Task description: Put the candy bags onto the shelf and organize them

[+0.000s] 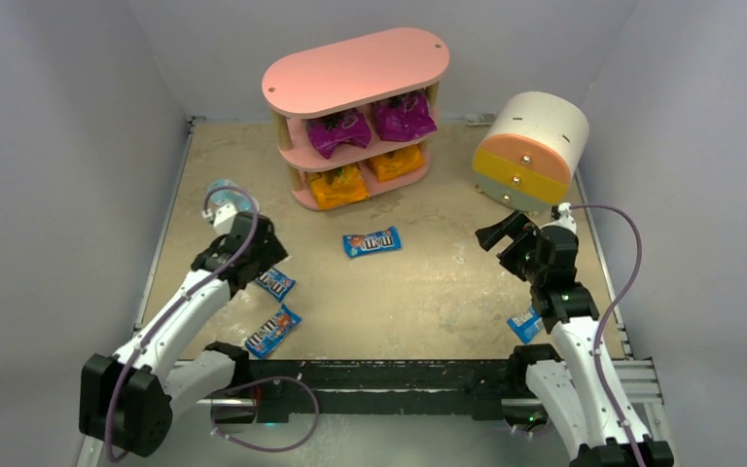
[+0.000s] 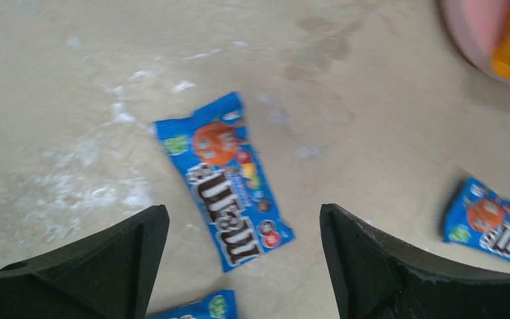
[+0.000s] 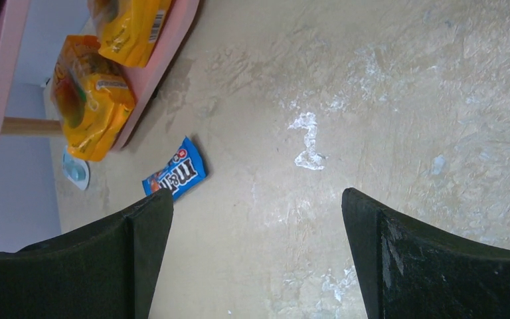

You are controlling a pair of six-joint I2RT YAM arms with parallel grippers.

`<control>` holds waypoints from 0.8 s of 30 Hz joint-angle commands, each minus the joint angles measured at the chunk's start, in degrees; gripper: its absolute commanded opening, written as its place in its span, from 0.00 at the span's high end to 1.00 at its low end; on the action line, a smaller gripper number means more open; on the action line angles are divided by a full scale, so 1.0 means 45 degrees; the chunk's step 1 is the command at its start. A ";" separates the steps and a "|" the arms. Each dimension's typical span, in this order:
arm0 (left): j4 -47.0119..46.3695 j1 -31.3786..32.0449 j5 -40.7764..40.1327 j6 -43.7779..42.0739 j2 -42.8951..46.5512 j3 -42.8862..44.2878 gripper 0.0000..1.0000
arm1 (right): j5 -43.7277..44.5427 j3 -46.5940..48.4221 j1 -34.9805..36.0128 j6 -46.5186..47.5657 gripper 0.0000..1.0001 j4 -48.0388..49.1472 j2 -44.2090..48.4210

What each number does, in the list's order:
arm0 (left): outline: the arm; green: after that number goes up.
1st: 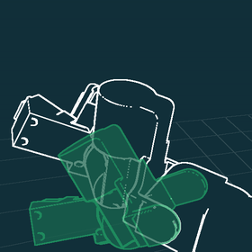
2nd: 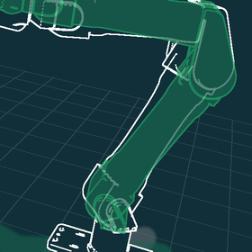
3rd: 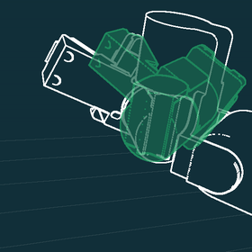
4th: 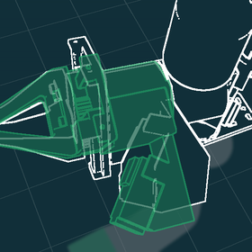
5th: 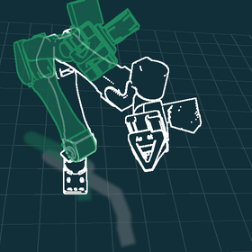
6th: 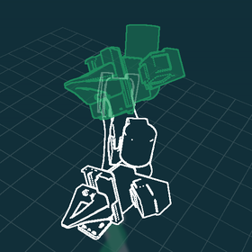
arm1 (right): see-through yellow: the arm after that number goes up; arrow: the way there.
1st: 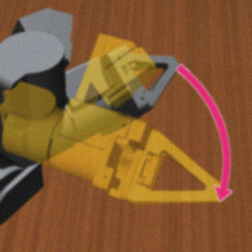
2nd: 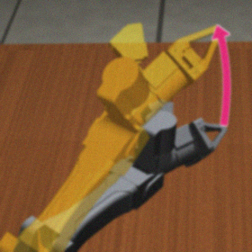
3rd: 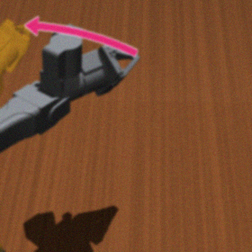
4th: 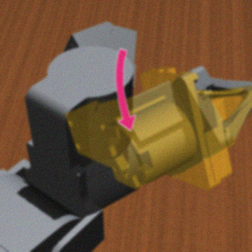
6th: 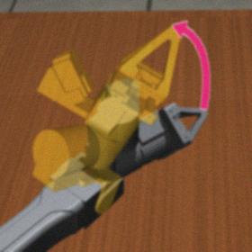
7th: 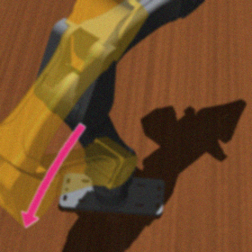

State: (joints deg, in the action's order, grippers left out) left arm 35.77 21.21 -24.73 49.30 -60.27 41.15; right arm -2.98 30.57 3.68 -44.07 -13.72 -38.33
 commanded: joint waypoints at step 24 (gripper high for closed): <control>-0.7486 -0.4460 0.6537 0.1264 0.1508 -0.5719 1.00 | -0.4035 -0.1245 -0.0053 0.0800 0.02 0.2732 -0.1175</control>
State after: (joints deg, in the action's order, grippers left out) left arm 7.09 1.50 -2.76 56.34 -55.02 17.26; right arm -14.76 26.57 3.68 -42.33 -7.35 -41.82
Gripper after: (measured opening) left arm 0.023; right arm 0.980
